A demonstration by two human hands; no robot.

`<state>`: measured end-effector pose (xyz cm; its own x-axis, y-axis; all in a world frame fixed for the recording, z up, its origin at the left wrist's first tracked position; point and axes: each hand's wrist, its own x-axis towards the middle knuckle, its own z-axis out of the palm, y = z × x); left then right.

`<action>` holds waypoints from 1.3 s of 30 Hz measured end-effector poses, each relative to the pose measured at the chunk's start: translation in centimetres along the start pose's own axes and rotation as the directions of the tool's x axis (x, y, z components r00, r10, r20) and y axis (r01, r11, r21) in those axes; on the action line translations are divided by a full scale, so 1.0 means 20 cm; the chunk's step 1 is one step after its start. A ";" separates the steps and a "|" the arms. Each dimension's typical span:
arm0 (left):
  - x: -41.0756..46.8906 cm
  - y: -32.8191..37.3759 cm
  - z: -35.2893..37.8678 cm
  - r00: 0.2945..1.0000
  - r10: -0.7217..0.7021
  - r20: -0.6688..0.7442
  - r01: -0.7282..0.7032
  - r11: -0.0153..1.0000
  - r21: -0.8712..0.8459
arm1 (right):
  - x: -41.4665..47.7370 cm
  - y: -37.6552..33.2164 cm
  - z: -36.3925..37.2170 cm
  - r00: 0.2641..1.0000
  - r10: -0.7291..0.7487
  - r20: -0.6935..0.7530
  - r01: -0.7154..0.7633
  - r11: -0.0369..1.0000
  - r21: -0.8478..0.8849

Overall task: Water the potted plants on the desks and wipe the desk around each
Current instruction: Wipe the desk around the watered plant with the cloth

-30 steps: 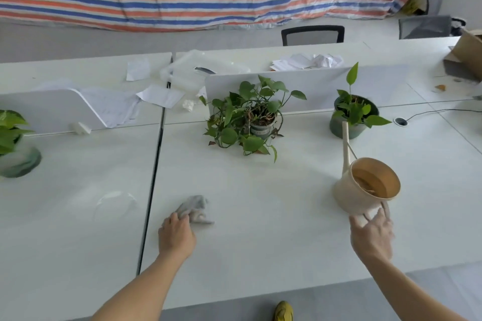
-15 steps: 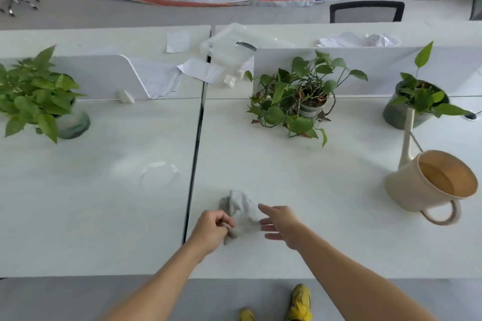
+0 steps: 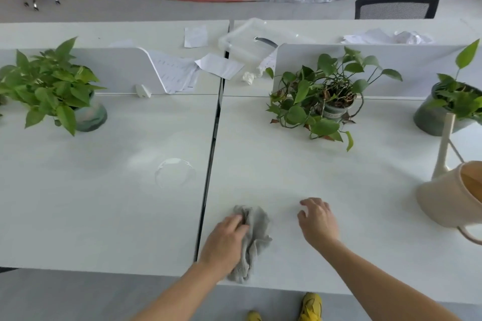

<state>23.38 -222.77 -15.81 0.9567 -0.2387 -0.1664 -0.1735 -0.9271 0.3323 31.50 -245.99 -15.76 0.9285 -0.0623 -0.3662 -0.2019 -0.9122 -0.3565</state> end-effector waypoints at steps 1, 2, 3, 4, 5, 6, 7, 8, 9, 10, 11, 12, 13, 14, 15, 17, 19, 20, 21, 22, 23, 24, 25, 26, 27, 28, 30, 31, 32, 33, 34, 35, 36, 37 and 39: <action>0.02 0.02 0.07 0.993 0.110 0.037 -0.113 0.989 0.101 | 0.03 0.04 0.01 1.000 -0.027 -0.010 0.027 0.998 -0.062; 0.02 0.06 0.12 0.983 0.159 0.087 -0.172 0.971 0.167 | 0.05 0.08 0.01 0.999 -0.045 -0.016 0.043 0.991 -0.124; 0.04 0.08 0.17 0.978 0.160 0.130 -0.183 0.965 0.186 | 0.09 0.10 0.02 0.998 -0.064 -0.017 0.061 0.982 -0.177; 0.06 0.08 0.20 0.983 0.126 0.135 -0.151 0.970 0.189 | 0.13 0.11 0.03 0.996 -0.083 -0.022 0.077 0.975 -0.208; 0.10 0.07 0.21 0.992 0.078 0.097 -0.097 0.972 0.214 | 0.17 0.10 0.04 0.995 -0.099 -0.034 0.089 0.971 -0.222; 0.14 0.03 0.21 0.997 -0.007 0.071 -0.010 0.972 0.234 | 0.21 0.07 0.07 0.994 -0.105 -0.043 0.093 0.970 -0.224; 0.18 -0.03 0.20 0.993 -0.109 0.053 0.093 0.966 0.240 | 0.23 0.04 0.10 0.994 -0.098 -0.057 0.083 0.971 -0.223; 0.22 -0.11 0.18 0.976 -0.217 0.035 0.203 0.951 0.233 | 0.25 0.02 0.13 0.994 -0.078 -0.074 0.060 0.976 -0.211; 0.25 -0.19 0.15 0.948 -0.318 0.020 0.306 0.925 0.225 | 0.24 0.00 0.16 0.994 -0.052 -0.094 0.033 0.981 -0.192; 0.27 -0.28 0.13 0.916 -0.400 0.019 0.387 0.896 0.219 | 0.24 -0.01 0.20 0.993 -0.032 -0.111 0.012 0.985 -0.171; 0.28 -0.37 0.11 0.884 -0.468 0.004 0.456 0.864 0.212 | 0.23 0.00 0.22 0.992 -0.016 -0.124 -0.004 0.988 -0.156; 0.28 -0.48 0.07 0.845 -0.534 -0.017 0.527 0.828 0.194 | 0.23 0.01 0.24 0.991 -0.011 -0.135 -0.010 0.988 -0.155; 0.28 -0.59 0.02 0.793 -0.609 -0.033 0.605 0.779 0.168 | 0.23 0.02 0.25 0.990 -0.010 -0.142 -0.012 0.987 -0.158; 0.27 -0.70 -0.02 0.740 -0.672 -0.038 0.669 0.728 0.151 | 0.24 0.03 0.25 0.990 -0.009 -0.142 -0.015 0.986 -0.165; 0.27 -0.81 -0.06 0.688 -0.725 -0.035 0.722 0.678 0.137 | 0.25 0.03 0.26 0.990 -0.010 -0.143 -0.014 0.986 -0.169; 0.33 -0.99 -0.14 0.568 -0.823 -0.030 0.823 0.566 0.055 | 0.26 0.03 0.29 0.981 -0.027 -0.193 -0.007 0.985 -0.174; 0.46 -1.08 -0.21 0.474 -0.880 -0.037 0.880 0.475 -0.031 | 0.26 0.03 0.31 0.972 -0.034 -0.234 -0.006 0.986 -0.167; 0.56 -1.10 -0.21 0.454 -0.889 -0.054 0.888 0.457 -0.053 | 0.28 0.03 0.32 0.971 -0.035 -0.236 -0.006 0.985 -0.170; 0.65 -1.08 -0.20 0.473 -0.877 -0.078 0.877 0.477 -0.046 | 0.29 0.04 0.33 0.970 -0.036 -0.238 -0.005 0.985 -0.172; 0.73 -1.02 -0.19 0.534 -0.840 -0.094 0.843 0.538 -0.026 | 0.29 0.04 0.32 0.969 -0.043 -0.242 0.001 0.985 -0.173; 0.79 -0.94 -0.14 0.624 -0.774 -0.108 0.779 0.627 0.001 | 0.30 0.04 0.32 0.969 -0.050 -0.243 0.004 0.983 -0.186; 0.82 -0.84 -0.09 0.720 -0.684 -0.115 0.691 0.722 0.033 | 0.30 0.04 0.33 0.969 -0.048 -0.244 -0.001 0.981 -0.196; 0.79 -0.75 -0.05 0.804 -0.585 -0.107 0.593 0.802 0.072 | 0.29 0.04 0.33 0.968 -0.048 -0.245 -0.003 0.979 -0.203; 0.73 -0.69 -0.01 0.862 -0.498 -0.089 0.506 0.855 0.112 | 0.29 0.05 0.33 0.968 -0.049 -0.247 -0.002 0.979 -0.202; 0.65 -0.68 0.01 0.902 -0.425 -0.076 0.432 0.888 0.157 | 0.28 0.04 0.33 0.965 -0.053 -0.257 0.001 0.980 -0.197; 0.58 -0.72 0.00 0.919 -0.388 -0.066 0.394 0.899 0.191 | 0.28 0.04 0.33 0.964 -0.056 -0.262 0.005 0.981 -0.193; 0.47 -0.89 -0.06 0.895 -0.440 -0.070 0.445 0.873 0.200 | 0.28 0.04 0.34 0.957 -0.061 -0.284 0.009 0.983 -0.181; 0.44 -1.00 -0.10 0.843 -0.531 -0.079 0.536 0.822 0.195 | 0.28 0.05 0.34 0.949 -0.064 -0.308 0.013 0.986 -0.165; 0.44 -1.11 -0.14 0.765 -0.637 -0.090 0.641 0.744 0.186 | 0.29 0.04 0.35 0.939 -0.072 -0.335 0.022 0.988 -0.150; 0.45 -1.20 -0.17 0.675 -0.733 -0.084 0.736 0.658 0.160 | 0.30 0.04 0.36 0.928 -0.081 -0.364 0.030 0.989 -0.142; 0.48 -1.27 -0.21 0.588 -0.806 -0.074 0.807 0.578 0.119 | 0.30 0.04 0.37 0.915 -0.094 -0.392 0.040 0.989 -0.143; 0.54 -1.30 -0.25 0.508 -0.858 -0.077 0.861 0.504 0.065 | 0.31 0.04 0.38 0.906 -0.106 -0.410 0.051 0.988 -0.143; 0.62 -1.30 -0.26 0.448 -0.891 -0.075 0.894 0.449 0.013 | 0.31 0.05 0.39 0.900 -0.115 -0.421 0.057 0.988 -0.146; 0.72 -1.27 -0.26 0.424 -0.903 -0.064 0.905 0.426 -0.018 | 0.32 0.06 0.39 0.899 -0.117 -0.423 0.056 0.987 -0.154; 0.88 -1.11 -0.22 0.524 -0.847 -0.087 0.850 0.526 -0.003 | 0.32 0.07 0.40 0.904 -0.118 -0.411 0.050 0.984 -0.172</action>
<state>45.08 -205.08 -22.03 0.6685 0.6855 -0.2883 0.7230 -0.6899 0.0362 34.77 -244.48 -25.46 0.9913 -0.1149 0.0647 -0.0981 -0.9703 -0.2210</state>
